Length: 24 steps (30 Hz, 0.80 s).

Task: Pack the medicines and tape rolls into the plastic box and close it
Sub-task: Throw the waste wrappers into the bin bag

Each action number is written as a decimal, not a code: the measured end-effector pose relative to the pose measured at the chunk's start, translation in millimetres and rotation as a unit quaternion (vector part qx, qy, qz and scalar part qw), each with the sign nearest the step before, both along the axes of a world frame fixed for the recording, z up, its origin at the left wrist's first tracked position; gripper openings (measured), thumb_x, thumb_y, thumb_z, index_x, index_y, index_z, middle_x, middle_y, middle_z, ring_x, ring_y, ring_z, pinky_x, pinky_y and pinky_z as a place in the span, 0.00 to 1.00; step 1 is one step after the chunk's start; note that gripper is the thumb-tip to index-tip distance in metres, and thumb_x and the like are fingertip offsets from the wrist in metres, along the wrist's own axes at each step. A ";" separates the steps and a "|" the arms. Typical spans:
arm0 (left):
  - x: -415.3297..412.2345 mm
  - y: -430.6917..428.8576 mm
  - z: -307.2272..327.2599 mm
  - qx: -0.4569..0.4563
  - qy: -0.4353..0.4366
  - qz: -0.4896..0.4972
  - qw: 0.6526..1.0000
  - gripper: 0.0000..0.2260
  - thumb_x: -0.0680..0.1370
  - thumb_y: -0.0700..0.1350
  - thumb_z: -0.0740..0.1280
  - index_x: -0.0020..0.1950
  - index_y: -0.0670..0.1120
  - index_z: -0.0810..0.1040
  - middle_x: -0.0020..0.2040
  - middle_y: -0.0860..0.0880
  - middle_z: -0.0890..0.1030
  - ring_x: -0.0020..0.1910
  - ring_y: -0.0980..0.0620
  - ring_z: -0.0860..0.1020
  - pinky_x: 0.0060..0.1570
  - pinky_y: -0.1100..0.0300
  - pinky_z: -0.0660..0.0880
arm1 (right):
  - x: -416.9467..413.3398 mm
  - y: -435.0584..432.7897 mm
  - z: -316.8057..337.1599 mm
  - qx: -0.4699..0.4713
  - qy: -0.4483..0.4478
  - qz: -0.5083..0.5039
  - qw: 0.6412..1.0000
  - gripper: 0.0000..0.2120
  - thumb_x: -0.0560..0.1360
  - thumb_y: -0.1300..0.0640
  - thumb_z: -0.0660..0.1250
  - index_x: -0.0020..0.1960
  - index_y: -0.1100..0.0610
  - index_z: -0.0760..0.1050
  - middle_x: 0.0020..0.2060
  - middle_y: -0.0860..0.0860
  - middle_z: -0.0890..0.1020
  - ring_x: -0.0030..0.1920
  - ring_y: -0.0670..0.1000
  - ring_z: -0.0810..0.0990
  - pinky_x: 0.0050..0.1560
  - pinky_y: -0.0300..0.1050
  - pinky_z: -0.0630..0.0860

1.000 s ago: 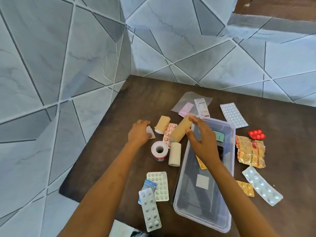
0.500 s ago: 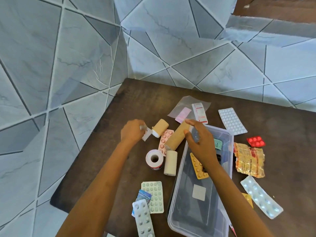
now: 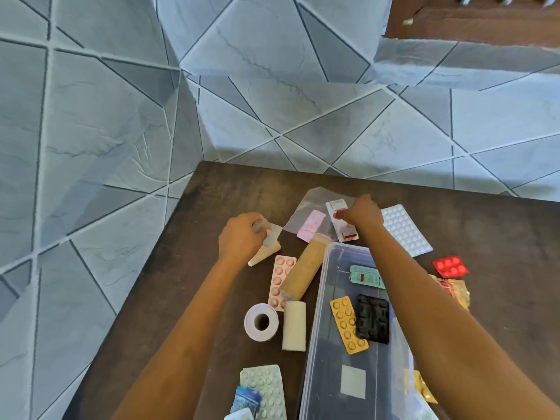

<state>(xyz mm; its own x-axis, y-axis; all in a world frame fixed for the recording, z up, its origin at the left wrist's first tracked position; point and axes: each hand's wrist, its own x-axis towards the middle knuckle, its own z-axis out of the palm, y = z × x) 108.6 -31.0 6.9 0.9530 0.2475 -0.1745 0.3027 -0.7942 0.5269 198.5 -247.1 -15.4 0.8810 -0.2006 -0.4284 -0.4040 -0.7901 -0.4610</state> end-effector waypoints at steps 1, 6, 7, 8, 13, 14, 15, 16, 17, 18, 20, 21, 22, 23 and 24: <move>2.5 -0.6 -0.8 -0.001 0.000 0.003 1.000 0.09 0.76 0.43 0.65 0.55 0.45 0.80 0.54 0.43 0.82 0.50 0.44 0.80 0.45 0.54 0.75 | 4.0 1.0 -2.9 -0.004 0.000 -0.005 1.000 0.34 0.71 0.51 0.71 0.69 0.63 0.60 0.66 0.61 0.72 0.64 0.63 0.74 0.61 0.52 0.73; 12.1 0.2 -5.9 -0.006 -0.003 0.022 1.000 0.10 0.76 0.44 0.66 0.57 0.45 0.79 0.58 0.44 0.81 0.55 0.44 0.79 0.53 0.52 0.76 | 15.2 0.9 -10.0 -0.051 -0.052 -0.001 0.997 0.19 0.73 0.57 0.68 0.62 0.63 0.72 0.60 0.61 0.78 0.58 0.61 0.78 0.56 0.50 0.76; 12.5 1.0 -6.9 -0.008 -0.004 0.025 1.000 0.10 0.76 0.44 0.66 0.57 0.46 0.79 0.58 0.44 0.81 0.55 0.45 0.79 0.53 0.51 0.76 | 15.2 0.6 -9.7 -0.042 -0.063 -0.006 0.997 0.17 0.74 0.57 0.68 0.60 0.63 0.74 0.59 0.61 0.79 0.56 0.61 0.79 0.55 0.50 0.76; 13.1 1.3 -7.8 -0.012 -0.005 0.027 1.000 0.10 0.76 0.44 0.66 0.57 0.46 0.79 0.58 0.44 0.81 0.56 0.45 0.79 0.54 0.51 0.76 | 14.8 0.2 -7.6 -0.026 -0.076 -0.009 0.997 0.14 0.74 0.57 0.67 0.58 0.62 0.76 0.57 0.61 0.80 0.55 0.61 0.80 0.54 0.50 0.77; 8.5 -2.1 -1.2 -0.042 -0.019 0.032 0.998 0.09 0.76 0.44 0.66 0.56 0.45 0.79 0.57 0.44 0.81 0.55 0.45 0.79 0.52 0.52 0.75 | 8.2 -3.3 6.7 0.126 -0.154 0.012 0.980 0.07 0.76 0.62 0.62 0.50 0.63 0.76 0.51 0.63 0.81 0.52 0.62 0.81 0.57 0.57 0.78; 6.9 -2.9 2.0 -0.056 -0.024 0.035 0.998 0.09 0.76 0.44 0.66 0.56 0.46 0.79 0.57 0.44 0.81 0.55 0.45 0.78 0.52 0.52 0.75 | 5.3 -4.8 12.4 0.156 -0.165 0.010 0.974 0.06 0.76 0.62 0.61 0.47 0.62 0.76 0.50 0.64 0.82 0.50 0.62 0.81 0.55 0.58 0.79; 5.1 -3.6 7.2 -0.071 -0.031 0.039 0.996 0.09 0.76 0.44 0.67 0.56 0.46 0.79 0.58 0.44 0.81 0.55 0.45 0.78 0.53 0.51 0.76 | 1.3 -6.7 20.8 0.194 -0.171 0.003 0.966 0.06 0.75 0.63 0.61 0.44 0.60 0.76 0.48 0.63 0.82 0.48 0.61 0.82 0.54 0.58 0.79; 3.7 -4.0 12.0 -0.088 -0.038 0.044 0.994 0.09 0.76 0.45 0.67 0.56 0.46 0.79 0.58 0.44 0.81 0.55 0.45 0.78 0.53 0.50 0.78 | -3.4 -7.6 30.4 0.235 -0.167 -0.010 0.958 0.07 0.75 0.65 0.61 0.42 0.58 0.77 0.46 0.61 0.82 0.46 0.60 0.82 0.54 0.56 0.80; 2.4 -4.3 16.6 -0.104 -0.047 0.049 0.992 0.10 0.76 0.44 0.67 0.56 0.46 0.79 0.58 0.44 0.80 0.54 0.46 0.78 0.52 0.49 0.78 | -9.1 -8.3 40.5 0.276 -0.158 -0.022 0.948 0.09 0.75 0.67 0.61 0.42 0.58 0.78 0.46 0.60 0.82 0.46 0.57 0.81 0.53 0.53 0.79; 0.3 -5.4 24.1 -0.117 -0.057 0.051 0.990 0.10 0.76 0.44 0.67 0.56 0.45 0.80 0.58 0.44 0.80 0.54 0.46 0.78 0.51 0.50 0.78 | -16.3 -9.1 51.8 0.309 -0.155 -0.031 0.938 0.09 0.75 0.68 0.62 0.44 0.60 0.80 0.46 0.58 0.82 0.46 0.55 0.80 0.52 0.50 0.79; -5.1 -9.1 39.4 -0.136 -0.079 0.055 0.986 0.11 0.76 0.43 0.68 0.58 0.45 0.79 0.59 0.43 0.80 0.55 0.46 0.77 0.50 0.54 0.76 | -32.4 -11.2 72.5 0.348 -0.159 -0.038 0.923 0.07 0.75 0.67 0.63 0.48 0.64 0.80 0.46 0.56 0.81 0.46 0.53 0.79 0.52 0.47 0.79; -7.1 -11.9 46.5 -0.146 -0.091 0.057 0.983 0.12 0.76 0.43 0.68 0.58 0.44 0.79 0.59 0.43 0.79 0.56 0.46 0.77 0.51 0.54 0.75 | -40.1 -13.4 81.0 0.366 -0.157 -0.039 0.916 0.08 0.76 0.66 0.63 0.49 0.65 0.80 0.44 0.55 0.82 0.46 0.52 0.79 0.52 0.46 0.79; -9.1 -14.8 52.8 -0.156 -0.099 0.057 0.981 0.12 0.76 0.42 0.68 0.59 0.44 0.78 0.60 0.42 0.79 0.57 0.46 0.76 0.52 0.54 0.75 | -47.6 -16.9 88.7 0.385 -0.145 -0.047 0.910 0.09 0.76 0.67 0.62 0.50 0.66 0.80 0.42 0.54 0.82 0.45 0.51 0.79 0.51 0.43 0.79; -12.9 -18.9 61.5 -0.163 -0.112 0.052 0.979 0.12 0.76 0.42 0.68 0.59 0.43 0.78 0.60 0.42 0.78 0.57 0.45 0.76 0.52 0.54 0.75 | -58.3 -21.6 98.3 0.417 -0.134 -0.055 0.897 0.10 0.77 0.67 0.59 0.50 0.68 0.79 0.39 0.52 0.82 0.43 0.49 0.79 0.48 0.38 0.79; -16.8 -22.6 67.7 -0.165 -0.119 0.044 0.978 0.12 0.76 0.42 0.68 0.59 0.43 0.78 0.60 0.42 0.78 0.57 0.45 0.76 0.52 0.54 0.75 | -67.7 -26.6 103.5 0.454 -0.120 -0.064 0.880 0.13 0.77 0.66 0.57 0.47 0.67 0.79 0.37 0.51 0.82 0.42 0.47 0.79 0.45 0.35 0.79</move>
<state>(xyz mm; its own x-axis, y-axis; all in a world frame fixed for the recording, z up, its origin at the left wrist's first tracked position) 91.8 -53.6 74.7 0.9541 0.2976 -0.0345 0.1997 -0.5460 0.8136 130.9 -273.7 88.1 0.9631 0.0248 -0.2678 -0.2678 -0.0062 -0.9635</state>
